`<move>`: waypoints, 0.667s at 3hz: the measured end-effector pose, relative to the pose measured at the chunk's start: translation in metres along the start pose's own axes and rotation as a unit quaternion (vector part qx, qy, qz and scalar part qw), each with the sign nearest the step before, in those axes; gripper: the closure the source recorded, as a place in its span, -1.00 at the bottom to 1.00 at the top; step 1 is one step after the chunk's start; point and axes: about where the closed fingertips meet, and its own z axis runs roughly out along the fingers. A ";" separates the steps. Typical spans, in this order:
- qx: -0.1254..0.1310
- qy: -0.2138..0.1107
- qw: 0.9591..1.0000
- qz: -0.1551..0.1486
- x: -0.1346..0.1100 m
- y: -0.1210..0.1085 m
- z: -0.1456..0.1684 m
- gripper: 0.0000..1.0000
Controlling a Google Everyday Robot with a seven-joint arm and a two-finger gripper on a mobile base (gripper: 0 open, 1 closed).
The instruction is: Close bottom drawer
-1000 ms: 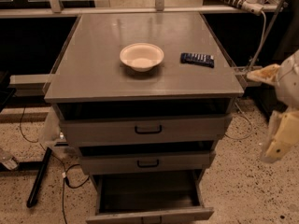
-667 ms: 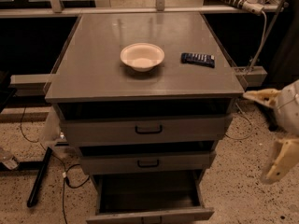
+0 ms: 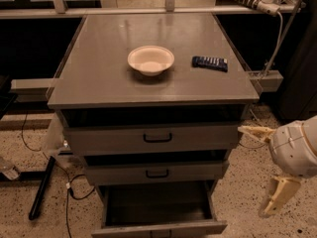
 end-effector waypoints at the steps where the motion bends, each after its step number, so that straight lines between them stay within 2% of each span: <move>1: 0.000 0.000 1.000 0.000 0.000 0.000 0.000 -1.00; 2: -0.010 0.004 1.000 0.001 -0.001 0.004 0.014 -1.00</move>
Offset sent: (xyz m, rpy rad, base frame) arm -0.0010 0.0156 -0.0301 -0.0182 0.0463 0.0077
